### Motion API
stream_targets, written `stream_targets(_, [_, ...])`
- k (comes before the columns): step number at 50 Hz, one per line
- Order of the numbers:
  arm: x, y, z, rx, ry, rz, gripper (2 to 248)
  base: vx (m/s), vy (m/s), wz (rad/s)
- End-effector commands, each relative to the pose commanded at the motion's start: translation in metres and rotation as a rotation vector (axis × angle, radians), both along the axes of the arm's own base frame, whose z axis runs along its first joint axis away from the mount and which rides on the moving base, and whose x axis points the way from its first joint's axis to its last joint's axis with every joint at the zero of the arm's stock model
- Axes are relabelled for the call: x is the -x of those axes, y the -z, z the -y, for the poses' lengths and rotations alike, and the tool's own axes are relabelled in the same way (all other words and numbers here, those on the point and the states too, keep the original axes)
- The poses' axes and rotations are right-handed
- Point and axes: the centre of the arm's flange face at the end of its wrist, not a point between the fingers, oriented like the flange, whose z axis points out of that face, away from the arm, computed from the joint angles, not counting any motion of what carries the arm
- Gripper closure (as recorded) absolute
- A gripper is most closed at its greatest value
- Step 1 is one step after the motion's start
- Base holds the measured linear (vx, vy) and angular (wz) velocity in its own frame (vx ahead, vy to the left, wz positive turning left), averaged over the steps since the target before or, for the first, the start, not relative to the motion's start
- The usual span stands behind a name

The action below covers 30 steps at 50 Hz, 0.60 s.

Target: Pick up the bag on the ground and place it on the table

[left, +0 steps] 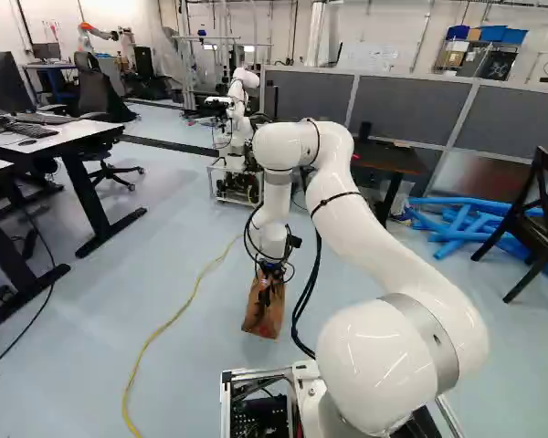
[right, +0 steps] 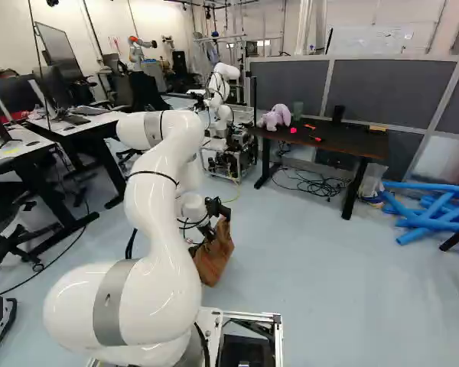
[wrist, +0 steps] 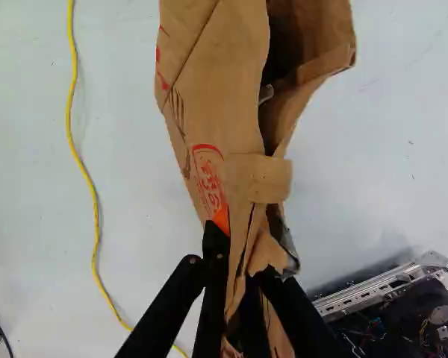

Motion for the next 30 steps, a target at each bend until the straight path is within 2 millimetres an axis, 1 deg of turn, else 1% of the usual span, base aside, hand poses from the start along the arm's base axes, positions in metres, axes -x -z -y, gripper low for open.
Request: stream_targets(30, [0.028,-0.044,0.007,-0.003,-0.024,-0.055,229,0.000,0.000,0.000])
